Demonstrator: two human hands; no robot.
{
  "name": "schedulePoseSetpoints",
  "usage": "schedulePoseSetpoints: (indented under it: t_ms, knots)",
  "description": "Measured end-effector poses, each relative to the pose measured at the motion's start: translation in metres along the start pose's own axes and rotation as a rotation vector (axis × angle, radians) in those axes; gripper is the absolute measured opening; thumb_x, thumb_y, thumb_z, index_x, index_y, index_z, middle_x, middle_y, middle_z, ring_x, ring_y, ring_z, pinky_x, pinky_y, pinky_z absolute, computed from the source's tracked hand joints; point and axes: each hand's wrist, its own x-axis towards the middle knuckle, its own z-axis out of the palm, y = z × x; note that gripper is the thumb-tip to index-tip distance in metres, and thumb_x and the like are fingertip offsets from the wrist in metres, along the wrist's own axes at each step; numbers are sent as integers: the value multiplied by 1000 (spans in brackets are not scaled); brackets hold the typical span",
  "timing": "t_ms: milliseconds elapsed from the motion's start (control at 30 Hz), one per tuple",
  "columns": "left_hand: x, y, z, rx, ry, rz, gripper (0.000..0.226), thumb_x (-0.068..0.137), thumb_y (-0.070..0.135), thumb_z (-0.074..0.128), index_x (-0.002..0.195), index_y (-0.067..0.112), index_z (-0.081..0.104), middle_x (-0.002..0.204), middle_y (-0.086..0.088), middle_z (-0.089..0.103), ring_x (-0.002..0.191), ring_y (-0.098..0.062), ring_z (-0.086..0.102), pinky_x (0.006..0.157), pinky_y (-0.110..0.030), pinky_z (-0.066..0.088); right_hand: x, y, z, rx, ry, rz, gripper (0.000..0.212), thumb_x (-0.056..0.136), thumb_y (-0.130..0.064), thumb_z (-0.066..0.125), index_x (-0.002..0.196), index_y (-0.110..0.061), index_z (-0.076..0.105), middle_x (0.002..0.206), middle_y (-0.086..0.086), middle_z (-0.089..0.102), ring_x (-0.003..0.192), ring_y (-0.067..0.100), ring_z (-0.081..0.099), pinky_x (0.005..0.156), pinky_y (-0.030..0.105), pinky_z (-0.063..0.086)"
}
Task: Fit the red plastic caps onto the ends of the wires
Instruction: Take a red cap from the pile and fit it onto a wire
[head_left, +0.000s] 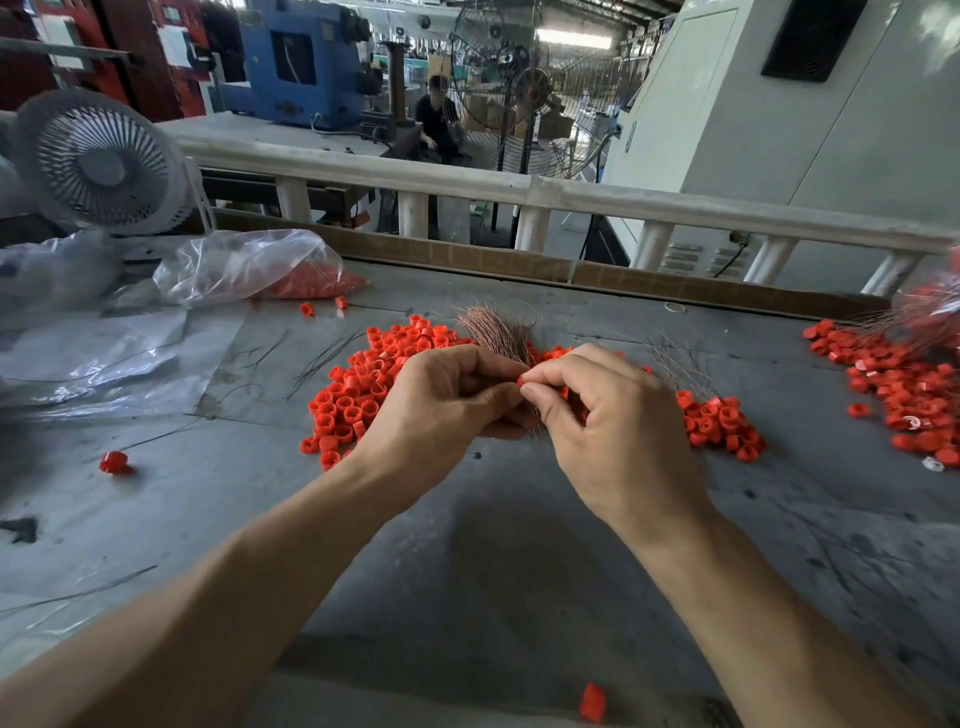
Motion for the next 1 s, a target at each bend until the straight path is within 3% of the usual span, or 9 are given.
schedulePoseSetpoints:
  t_ms: [767,1000]
  knots:
    - [-1,-1,1,35,-6,15,16,96,-4,63,99,7,73,86,-13,78,84,-29,77,78,-34,64,1,-1,-1,-11,-62,50,6,93,-16,73,87,-16,73,83,-6,66,81,16,62,71,40,52]
    - [-1,1,1,13,-12,6,15,95,-3,64,107,1,72,89,-16,78,86,-30,76,80,-35,63,1,3,-1,159,-75,140,7,96,-12,69,90,-15,71,86,-6,67,84,11,62,77,33,50]
